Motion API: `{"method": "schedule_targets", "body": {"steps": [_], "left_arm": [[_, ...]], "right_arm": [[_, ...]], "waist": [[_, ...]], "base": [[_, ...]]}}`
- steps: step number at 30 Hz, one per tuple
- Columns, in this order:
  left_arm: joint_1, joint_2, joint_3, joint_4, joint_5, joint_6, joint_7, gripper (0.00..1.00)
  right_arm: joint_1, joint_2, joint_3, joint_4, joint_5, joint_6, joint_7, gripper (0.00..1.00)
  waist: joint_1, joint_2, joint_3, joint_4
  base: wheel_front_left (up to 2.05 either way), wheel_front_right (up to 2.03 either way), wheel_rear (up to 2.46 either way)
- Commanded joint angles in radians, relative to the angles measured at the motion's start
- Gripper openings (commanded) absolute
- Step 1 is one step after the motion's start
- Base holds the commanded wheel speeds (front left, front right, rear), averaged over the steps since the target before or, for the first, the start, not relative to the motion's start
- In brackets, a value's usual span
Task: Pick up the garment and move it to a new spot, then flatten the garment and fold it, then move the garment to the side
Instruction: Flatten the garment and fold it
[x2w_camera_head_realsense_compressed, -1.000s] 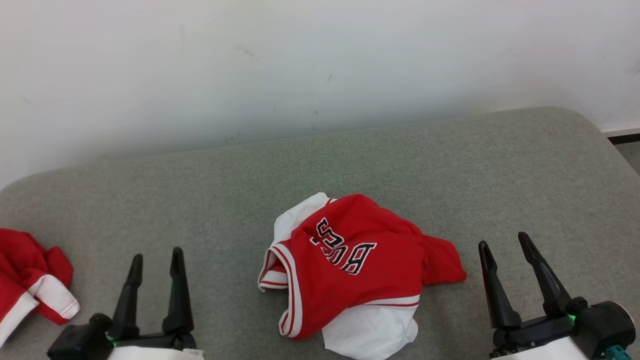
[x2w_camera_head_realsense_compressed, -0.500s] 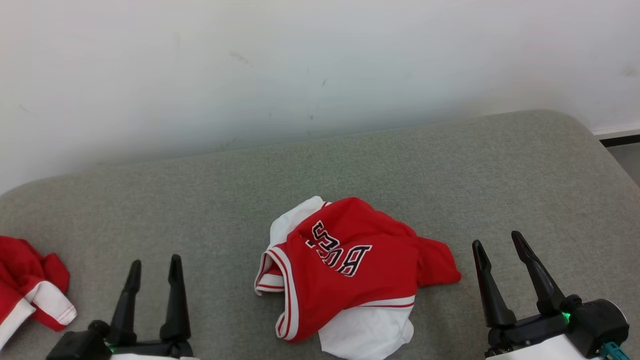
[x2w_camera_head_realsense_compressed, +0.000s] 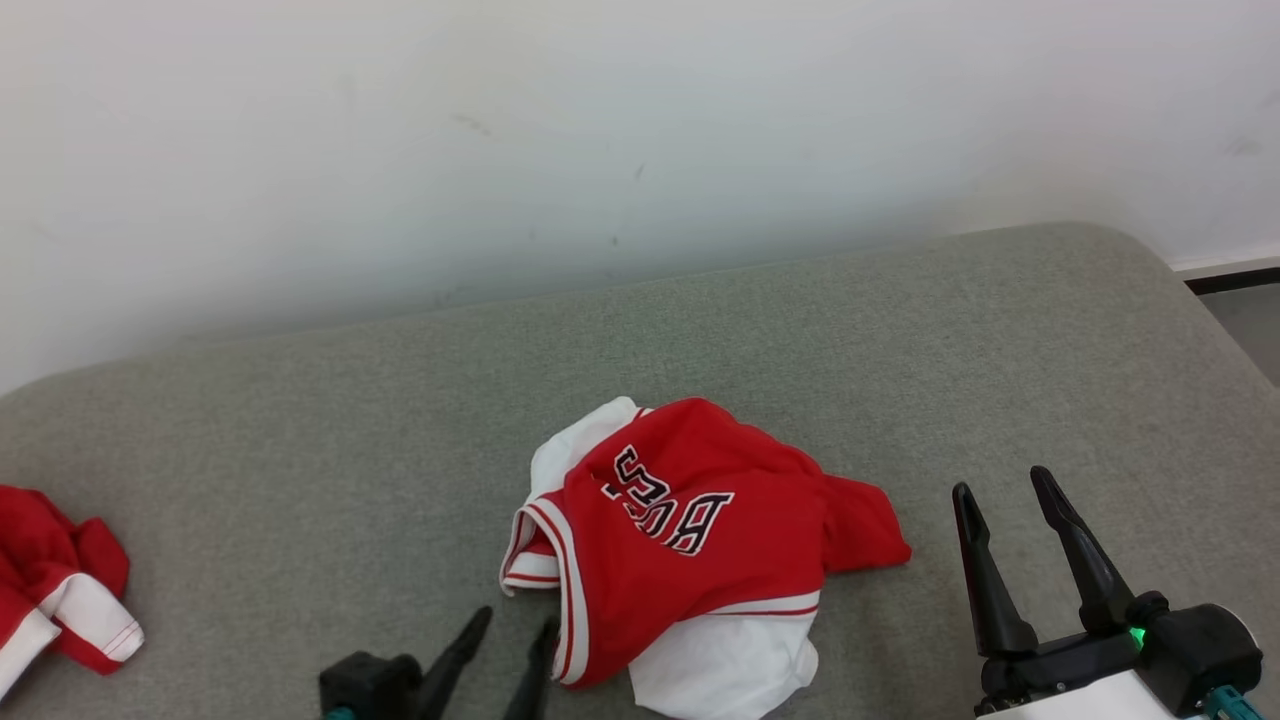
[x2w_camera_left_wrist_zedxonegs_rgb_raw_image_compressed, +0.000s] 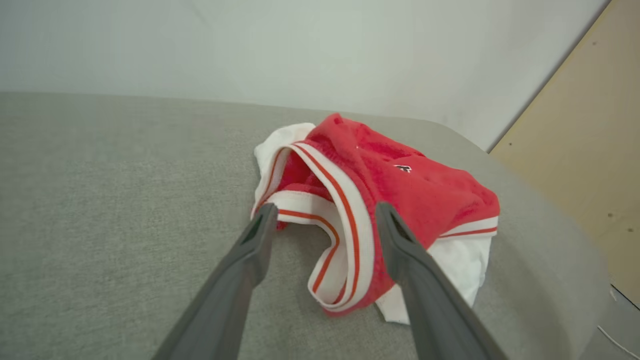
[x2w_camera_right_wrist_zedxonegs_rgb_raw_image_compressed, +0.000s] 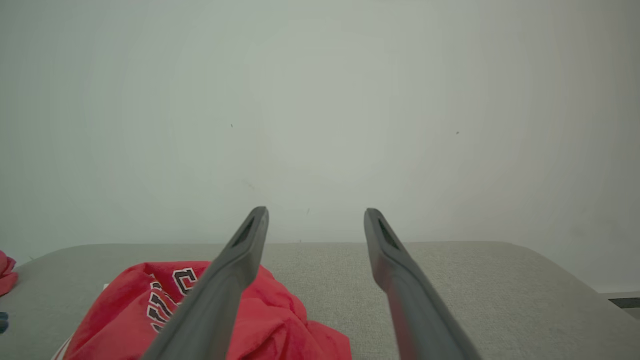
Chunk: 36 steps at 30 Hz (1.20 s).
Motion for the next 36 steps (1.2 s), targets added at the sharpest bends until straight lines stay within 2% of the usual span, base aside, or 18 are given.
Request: {"method": "schedule_targets", "body": {"steps": [1,7,14,15,16,17,24,29,32,36], "left_arm": [[-0.013,0.018,-0.027,0.004,-0.020,-0.003,0.026,1.00],[-0.040,0.058,-0.118,0.044,-0.114,-0.003,0.162,1.00],[-0.089,0.083,-0.164,0.109,-0.156,-0.002,0.185,1.00],[-0.097,0.082,-0.166,0.116,-0.163,-0.002,0.178,0.48],[-0.102,0.083,-0.160,0.124,-0.167,-0.002,0.176,0.07],[-0.108,0.086,-0.164,0.126,-0.167,-0.002,0.172,0.00],[-0.153,0.118,-0.156,0.066,-0.215,-0.002,0.127,0.00],[-0.236,0.230,-0.153,0.016,-0.243,-0.002,0.180,0.00],[-0.329,0.297,-0.155,0.041,-0.289,-0.003,0.240,0.00],[-0.425,0.337,-0.180,0.116,-0.351,-0.003,0.294,0.00]], "right_arm": [[0.005,0.001,0.001,0.004,0.006,-0.002,0.000,1.00],[-0.008,0.007,0.003,0.010,0.009,-0.002,0.000,1.00],[-0.009,0.013,0.004,0.013,0.016,-0.002,0.000,1.00],[-0.011,0.014,0.000,0.011,0.017,-0.002,0.000,1.00],[-0.012,0.015,-0.003,0.010,0.017,-0.002,0.000,1.00],[-0.011,0.016,-0.003,0.009,0.018,-0.002,0.000,1.00],[-0.003,0.023,-0.020,0.008,0.014,-0.002,0.000,1.00],[-0.004,0.024,-0.024,0.007,0.010,-0.002,0.000,1.00],[-0.015,0.024,-0.025,0.010,0.008,-0.002,0.000,1.00],[-0.019,0.024,-0.018,0.011,0.008,-0.002,0.000,1.00]], "waist": [[0.0000,-0.0001,0.002,-0.010],[0.0000,-0.0001,0.012,-0.054],[0.0000,-0.0001,0.027,-0.093],[0.0000,-0.0001,0.028,-0.096],[0.0000,-0.0001,0.030,-0.097],[0.0000,-0.0001,0.031,-0.099],[0.0000,-0.0001,0.031,-0.096],[0.0000,-0.0001,0.026,-0.081],[0.0000,-0.0001,0.031,-0.077],[0.0000,-0.0001,0.038,-0.080]], "base": [[0.00,0.00,0.00],[0.00,0.00,0.00],[0.00,0.00,0.00],[0.00,0.00,0.00],[0.00,0.00,0.00],[0.00,0.00,0.00],[0.00,0.00,0.00],[0.00,0.00,0.00],[0.00,0.00,0.00],[0.00,0.00,0.00]]}}
